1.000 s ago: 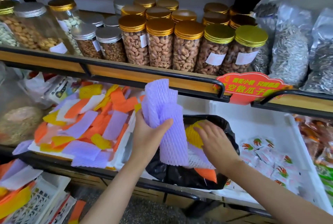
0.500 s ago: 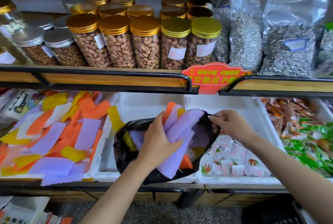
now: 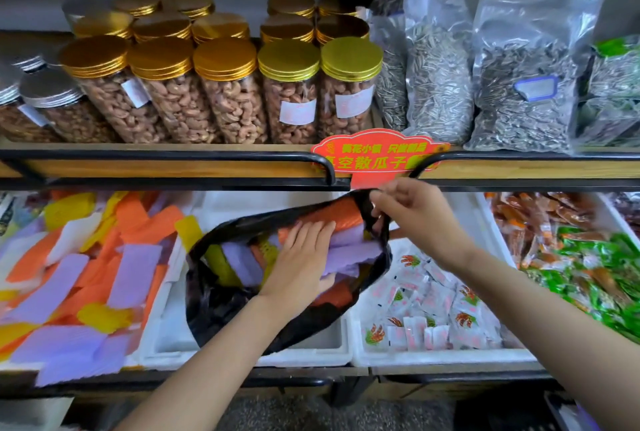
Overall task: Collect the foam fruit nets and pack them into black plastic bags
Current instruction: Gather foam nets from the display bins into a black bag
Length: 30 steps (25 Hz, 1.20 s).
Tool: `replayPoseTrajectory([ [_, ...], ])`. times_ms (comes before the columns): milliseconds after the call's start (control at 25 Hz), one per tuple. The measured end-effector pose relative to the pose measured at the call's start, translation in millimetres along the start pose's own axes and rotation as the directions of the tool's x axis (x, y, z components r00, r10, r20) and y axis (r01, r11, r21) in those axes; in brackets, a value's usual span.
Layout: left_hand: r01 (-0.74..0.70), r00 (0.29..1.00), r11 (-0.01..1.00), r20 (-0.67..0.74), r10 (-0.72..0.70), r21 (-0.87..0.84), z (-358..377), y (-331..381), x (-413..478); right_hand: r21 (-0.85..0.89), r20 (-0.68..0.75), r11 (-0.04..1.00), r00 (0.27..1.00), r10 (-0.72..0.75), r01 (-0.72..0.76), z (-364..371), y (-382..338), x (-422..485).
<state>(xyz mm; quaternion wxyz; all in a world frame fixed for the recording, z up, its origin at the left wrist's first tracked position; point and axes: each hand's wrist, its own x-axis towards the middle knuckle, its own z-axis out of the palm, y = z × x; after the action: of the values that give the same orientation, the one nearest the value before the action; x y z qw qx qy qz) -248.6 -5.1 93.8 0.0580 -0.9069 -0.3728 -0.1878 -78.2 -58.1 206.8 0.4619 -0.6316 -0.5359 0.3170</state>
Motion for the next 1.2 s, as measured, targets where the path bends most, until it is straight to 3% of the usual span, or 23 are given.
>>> replayPoseTrajectory([
  [200,-0.107,0.991,0.986,-0.098,0.094,-0.13,-18.5,38.6,36.7,0.153,-0.161,0.982,0.983,-0.084,0.109,-47.3,-24.6,7.4],
  [360,-0.125,0.992,0.968,0.001,0.128,-0.218,1.4,82.0,72.2,0.135,-0.233,0.986,0.971,-0.061,0.094,-84.3,-8.1,0.0],
  [480,-0.195,0.976,0.963,0.059,0.209,-0.188,22.1,113.9,90.7,0.094,-0.306,0.995,0.952,-0.003,0.033,-113.0,18.4,-8.5],
  [600,-0.26,0.965,0.945,-0.022,0.26,-0.2,28.0,139.0,105.8,0.024,-0.365,1.0,0.931,0.01,-0.001,-135.2,37.3,-21.0],
  [800,-0.355,0.934,0.912,-0.13,0.334,-0.208,26.8,149.1,110.1,0.061,-0.469,0.997,0.883,-0.018,0.052,-158.2,39.1,-33.1],
  [880,-0.371,0.928,0.914,-0.021,0.373,-0.167,40.2,150.7,104.9,0.013,-0.48,0.999,0.877,-0.031,0.042,-164.0,48.1,-29.3],
  [960,-0.368,0.904,0.922,0.186,0.385,-0.119,54.0,154.7,97.5,-0.127,-0.457,0.99,0.89,-0.004,-0.06,-165.0,69.1,-23.0],
  [1040,-0.344,0.88,0.939,0.347,0.325,-0.009,61.0,162.1,91.4,-0.248,-0.456,0.952,0.889,0.047,-0.177,-166.0,94.4,-19.3],
  [1080,-0.327,0.888,0.945,0.351,0.298,0.026,58.3,164.8,89.2,-0.272,-0.464,0.938,0.883,0.068,-0.215,-167.1,103.3,-19.0],
  [1120,-0.331,0.905,0.942,0.304,0.298,0.061,52.9,165.9,86.5,-0.278,-0.475,0.931,0.876,0.081,-0.237,-169.1,109.8,-19.6],
  [1200,-0.368,0.929,0.927,0.081,0.362,0.072,35.3,162.4,78.0,-0.271,-0.484,0.93,0.87,0.092,-0.249,-172.7,115.7,-20.9],
])
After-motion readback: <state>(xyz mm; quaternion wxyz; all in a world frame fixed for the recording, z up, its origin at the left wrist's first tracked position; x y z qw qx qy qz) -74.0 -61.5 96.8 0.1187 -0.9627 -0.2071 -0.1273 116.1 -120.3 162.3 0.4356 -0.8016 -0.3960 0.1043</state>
